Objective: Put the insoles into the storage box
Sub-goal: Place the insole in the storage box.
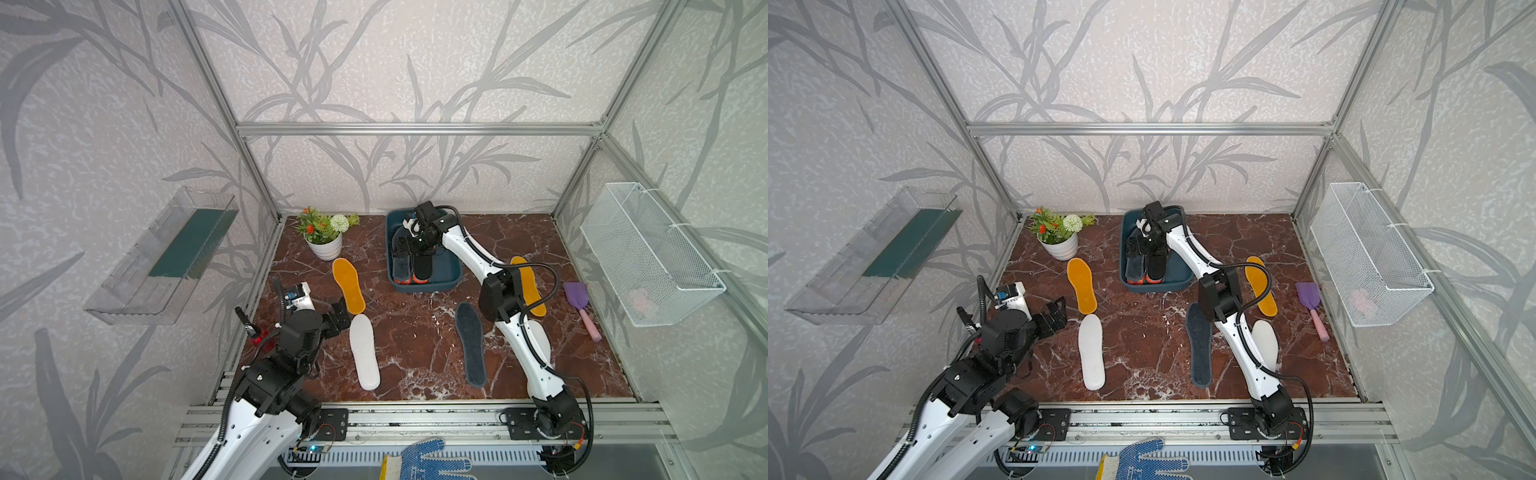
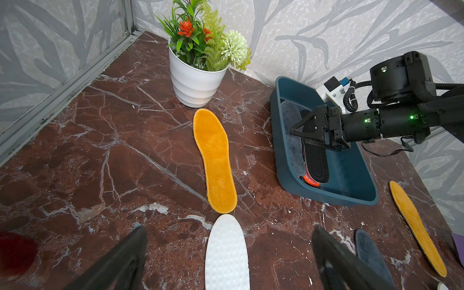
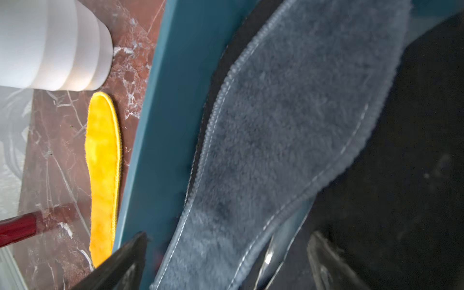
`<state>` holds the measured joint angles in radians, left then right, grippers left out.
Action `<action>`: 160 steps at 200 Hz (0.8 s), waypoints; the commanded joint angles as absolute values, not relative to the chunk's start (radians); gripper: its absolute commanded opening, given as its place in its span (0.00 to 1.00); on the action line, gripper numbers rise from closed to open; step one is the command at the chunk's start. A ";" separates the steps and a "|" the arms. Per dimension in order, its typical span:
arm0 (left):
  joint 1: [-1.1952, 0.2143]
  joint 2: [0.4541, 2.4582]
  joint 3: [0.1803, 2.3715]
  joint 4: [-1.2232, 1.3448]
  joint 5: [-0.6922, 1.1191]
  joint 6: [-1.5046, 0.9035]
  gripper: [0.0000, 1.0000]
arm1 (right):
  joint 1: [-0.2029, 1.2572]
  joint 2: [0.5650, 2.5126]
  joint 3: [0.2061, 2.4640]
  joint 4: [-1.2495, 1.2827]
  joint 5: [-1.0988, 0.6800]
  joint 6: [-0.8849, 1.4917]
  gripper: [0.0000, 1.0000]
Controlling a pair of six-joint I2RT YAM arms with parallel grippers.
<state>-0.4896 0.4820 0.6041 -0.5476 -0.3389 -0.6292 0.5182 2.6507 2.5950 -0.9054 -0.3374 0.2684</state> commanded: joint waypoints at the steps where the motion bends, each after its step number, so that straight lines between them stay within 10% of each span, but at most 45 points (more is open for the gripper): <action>1: -0.486 0.485 0.614 -0.542 -0.352 -0.641 0.99 | 0.527 2.499 2.557 -0.941 -0.226 0.231 0.99; 78: -0.487 0.478 0.587 -0.495 -0.368 -0.653 0.99 | 0.540 1.844 1.722 -0.579 -0.069 0.241 0.98; 160: -0.484 0.456 0.494 -0.476 -0.373 -0.726 0.99 | 0.499 1.186 0.823 -0.644 0.087 0.456 0.61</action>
<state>-0.4885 0.4713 0.5301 -0.4873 -0.3508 -0.6853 0.5121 1.2488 0.9596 -0.6144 0.0319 0.3660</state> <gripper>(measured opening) 0.993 0.650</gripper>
